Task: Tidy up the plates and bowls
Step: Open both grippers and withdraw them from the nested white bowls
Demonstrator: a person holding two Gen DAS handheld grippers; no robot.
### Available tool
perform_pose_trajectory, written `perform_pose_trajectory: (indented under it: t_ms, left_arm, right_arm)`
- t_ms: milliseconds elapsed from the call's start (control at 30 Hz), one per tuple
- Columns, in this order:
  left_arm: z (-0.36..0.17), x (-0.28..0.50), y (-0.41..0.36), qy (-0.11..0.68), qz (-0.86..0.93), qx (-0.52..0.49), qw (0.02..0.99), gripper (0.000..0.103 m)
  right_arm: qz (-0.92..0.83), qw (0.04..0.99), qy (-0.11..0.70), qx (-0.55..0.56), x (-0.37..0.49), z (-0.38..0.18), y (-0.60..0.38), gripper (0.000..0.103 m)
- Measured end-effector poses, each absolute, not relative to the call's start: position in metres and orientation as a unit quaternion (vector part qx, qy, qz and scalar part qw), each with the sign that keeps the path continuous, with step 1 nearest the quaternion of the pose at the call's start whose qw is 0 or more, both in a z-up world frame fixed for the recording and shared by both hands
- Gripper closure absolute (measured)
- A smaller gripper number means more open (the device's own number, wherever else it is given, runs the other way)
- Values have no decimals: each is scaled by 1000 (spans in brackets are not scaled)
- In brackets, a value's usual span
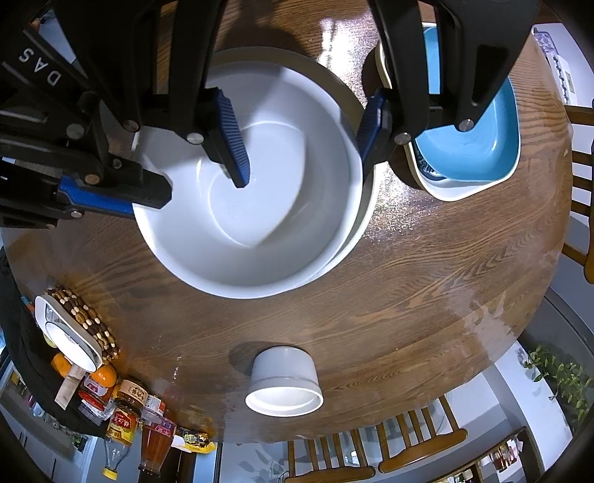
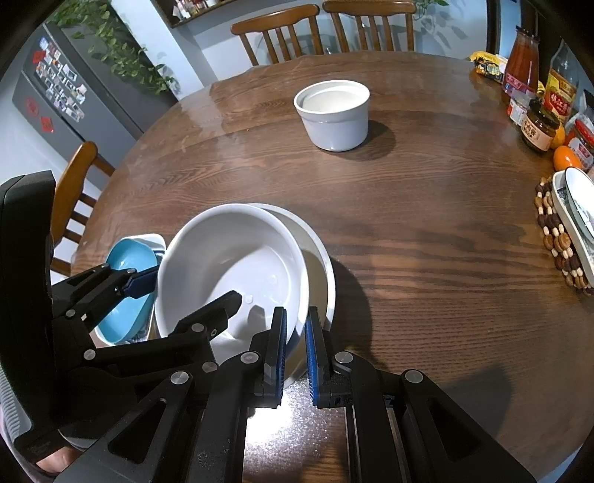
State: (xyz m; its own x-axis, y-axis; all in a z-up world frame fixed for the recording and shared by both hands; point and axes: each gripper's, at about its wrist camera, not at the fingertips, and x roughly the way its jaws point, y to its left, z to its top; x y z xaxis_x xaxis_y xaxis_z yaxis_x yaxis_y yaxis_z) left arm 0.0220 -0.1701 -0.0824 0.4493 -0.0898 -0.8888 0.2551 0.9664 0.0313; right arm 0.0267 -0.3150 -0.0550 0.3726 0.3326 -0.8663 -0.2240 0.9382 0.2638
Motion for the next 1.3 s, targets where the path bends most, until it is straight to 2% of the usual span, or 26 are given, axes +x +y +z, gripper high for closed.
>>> perform_pose_trajectory:
  t_ms: [600,700,833,1200,1233,1300]
  left_arm:
    - [-75,17,-168,508,-101,79,852,42]
    - [-74,17,-169,506,-103,78,853,38]
    - [-69,13,-173,497,-106,86,857,23]
    - [-63,12,-169,488,-101,82,863,23]
    - [-62,13,-169,487,-101,82,863,23]
    - [-62,12,-168,487,-101,82,864,23]
  right_arm:
    - [163,831,529,54,21,-49,-315,93]
    - [159,833,527,56,21,-47,-316,93]
    - [159,834,524,64,20,-43,-319,92]
    - [148,839,519,71,19,-37,-325,92]
    - [146,839,519,71,20,-37,-325,91]
    - [143,839,519,72,19,-36,-326,76]
